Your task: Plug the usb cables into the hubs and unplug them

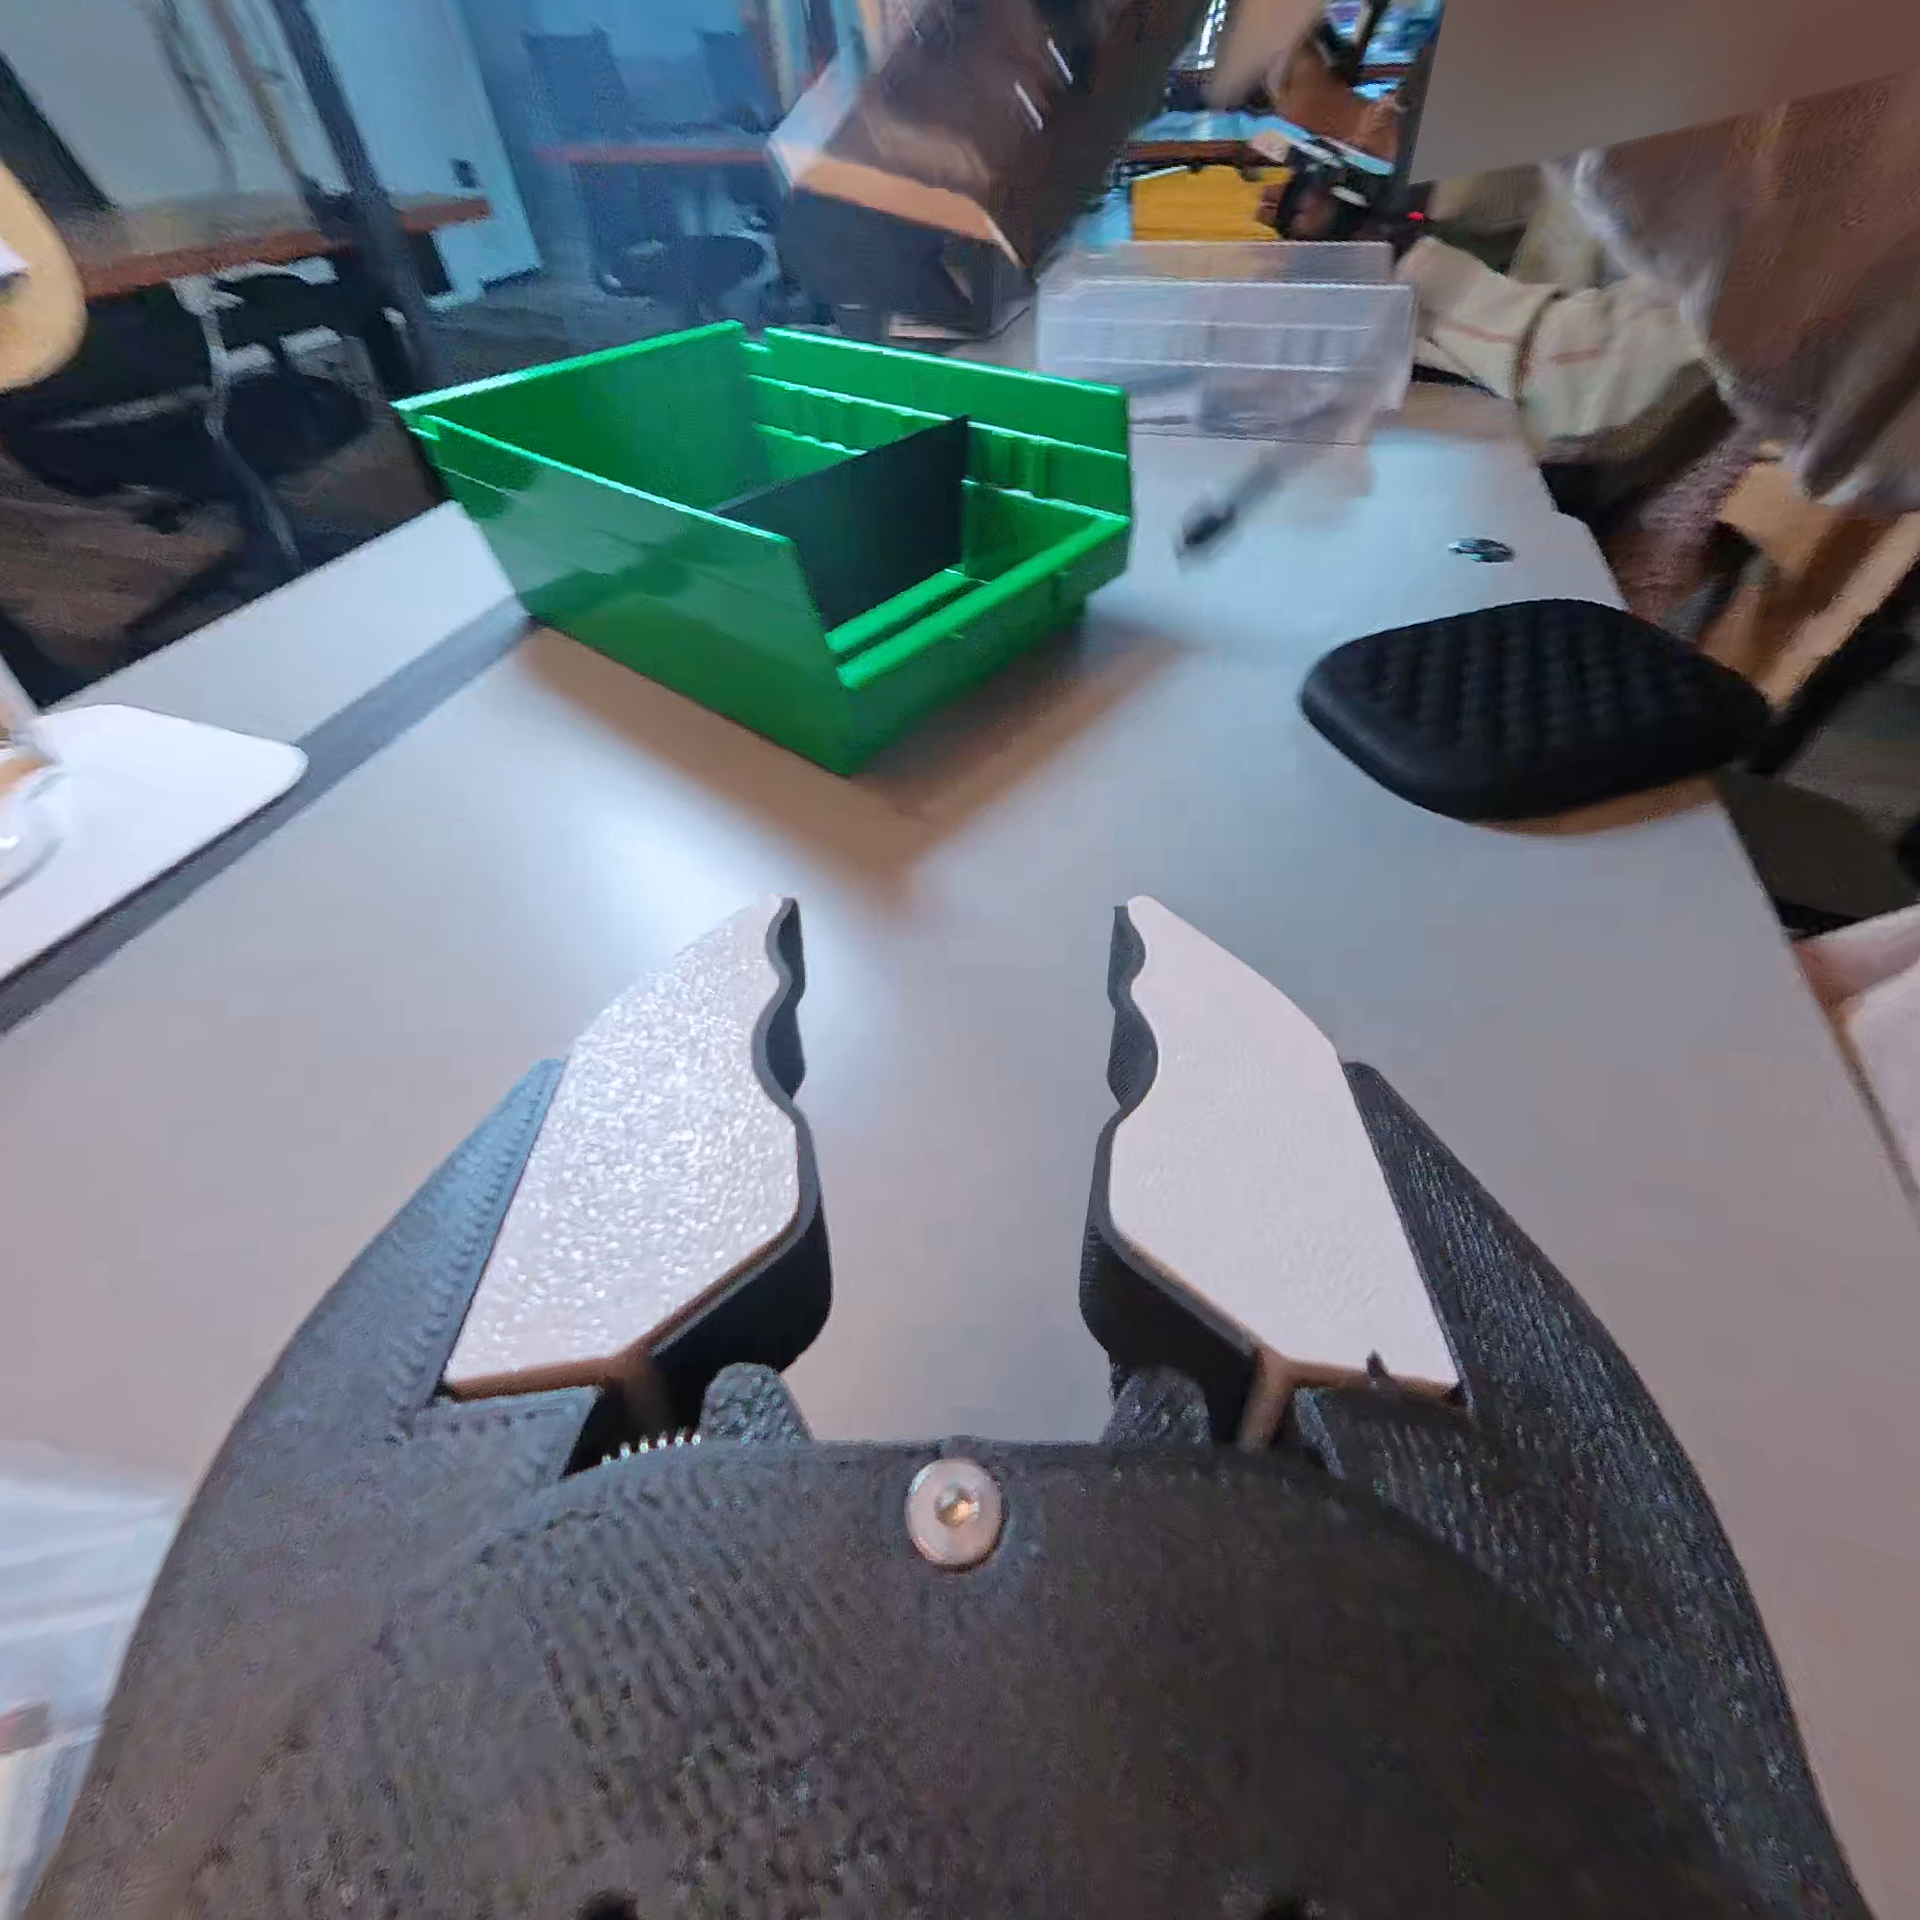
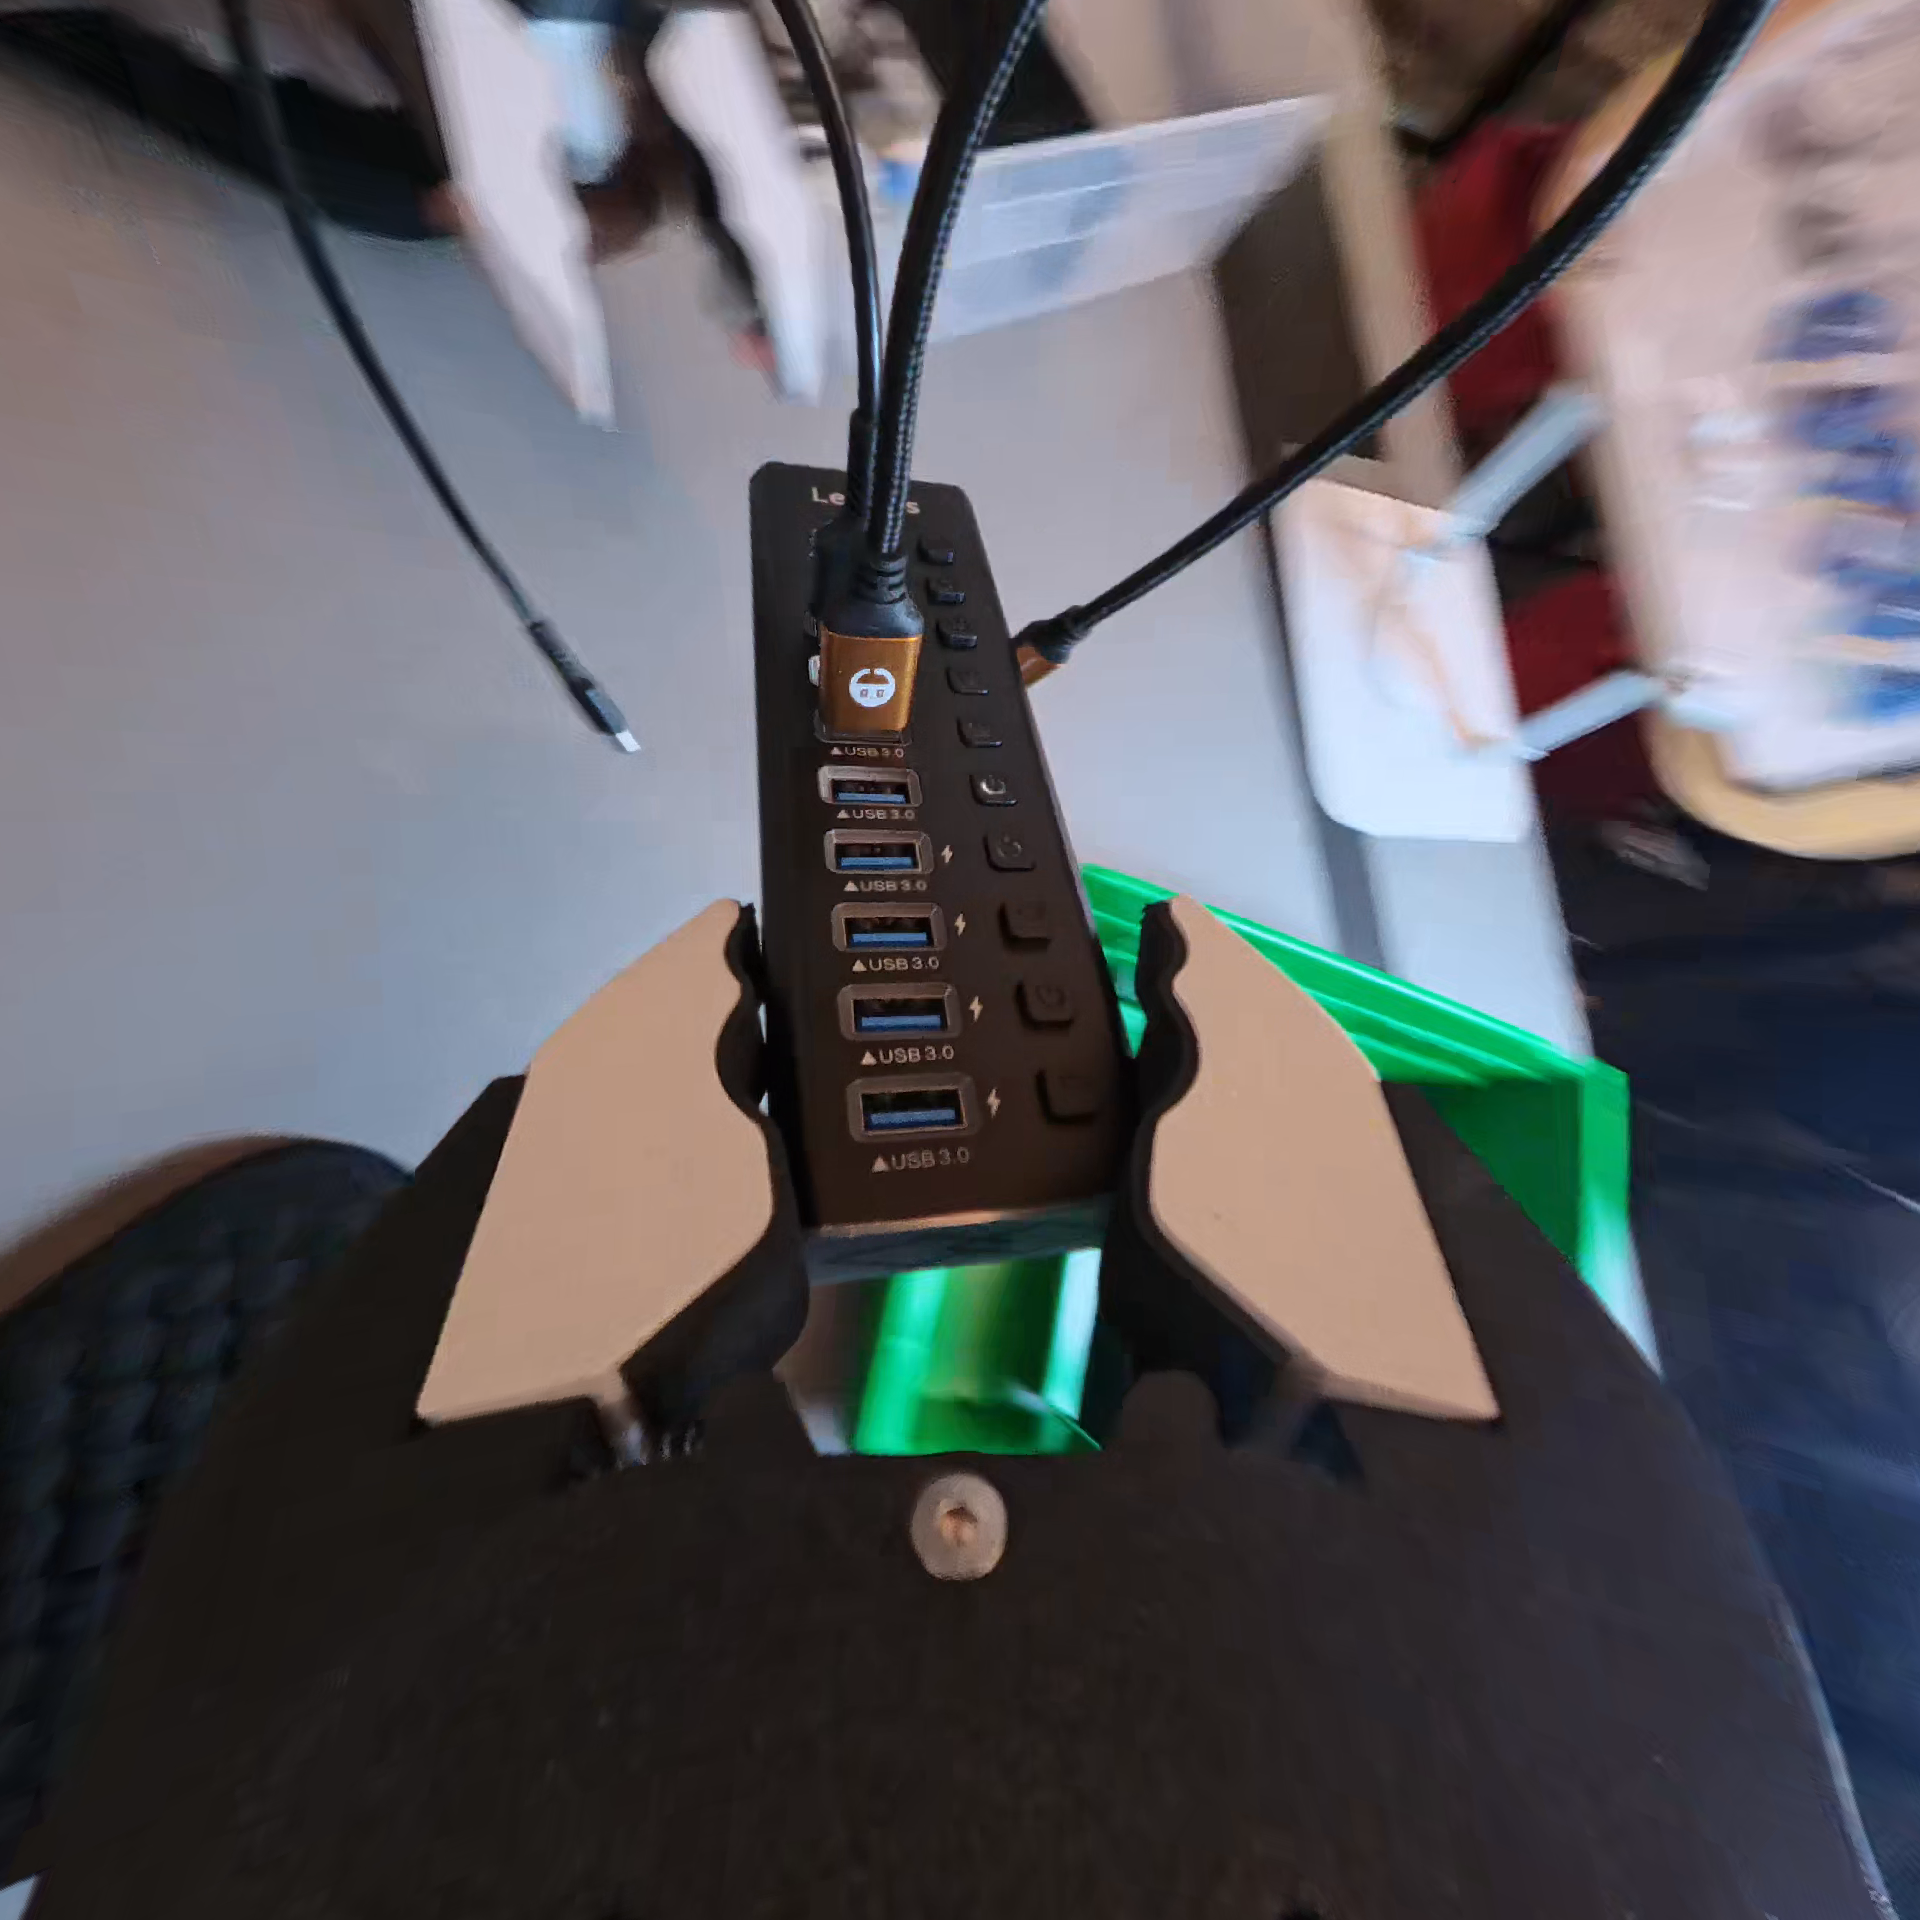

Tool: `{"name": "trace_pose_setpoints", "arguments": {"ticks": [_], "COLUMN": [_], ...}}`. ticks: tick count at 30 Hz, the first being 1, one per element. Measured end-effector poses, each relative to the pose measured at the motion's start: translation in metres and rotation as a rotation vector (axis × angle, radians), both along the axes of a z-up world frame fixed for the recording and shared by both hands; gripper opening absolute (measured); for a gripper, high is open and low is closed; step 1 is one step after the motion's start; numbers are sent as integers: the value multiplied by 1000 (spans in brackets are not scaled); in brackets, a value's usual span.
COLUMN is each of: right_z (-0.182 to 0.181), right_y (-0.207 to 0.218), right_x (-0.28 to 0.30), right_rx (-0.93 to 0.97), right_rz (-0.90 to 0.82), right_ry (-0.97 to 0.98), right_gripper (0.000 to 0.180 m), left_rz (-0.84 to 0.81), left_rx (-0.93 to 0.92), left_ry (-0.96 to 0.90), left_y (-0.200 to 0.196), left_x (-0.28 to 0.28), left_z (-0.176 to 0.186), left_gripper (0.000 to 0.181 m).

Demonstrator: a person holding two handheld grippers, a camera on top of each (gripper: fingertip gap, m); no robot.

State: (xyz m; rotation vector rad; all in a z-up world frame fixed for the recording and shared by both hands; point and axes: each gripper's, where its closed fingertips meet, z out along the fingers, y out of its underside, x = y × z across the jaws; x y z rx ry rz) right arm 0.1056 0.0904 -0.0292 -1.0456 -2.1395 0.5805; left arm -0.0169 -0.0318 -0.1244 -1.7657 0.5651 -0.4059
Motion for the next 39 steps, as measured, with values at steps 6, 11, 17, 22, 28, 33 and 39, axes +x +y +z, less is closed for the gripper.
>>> {"name": "trace_pose_setpoints", "arguments": {"ticks": [6,11,17,22,28,33,39], "right_z": [49,-35,-132,-151,-175,-145,-93], "right_y": [163,251,277,283,232,228,202], "right_x": [2,0,-15,-13,0,-2,-11], "right_rx": [186,121,60,19,-118,-103,-80], "right_rz": [-443,-665,-692,-716,-561,-566,-485], "right_ry": [103,-75,-318,-519,-848,-816,-563], "right_gripper": [70,70,70,69,64,71,67], "left_rz": [69,69,58,49,37,36,49], "left_rx": [80,80,66,46,43,35,37], "left_ry": [72,159,193,189,197,210,194], "left_y": [3,2,3,4,3,3,3], "left_x": [-12,-9,-9,-8,-3,-2,-1], "left_z": [6,-2,-12,-18,-20,-23,-19], "left_gripper": [48,47,45,44,44,44,44]}}
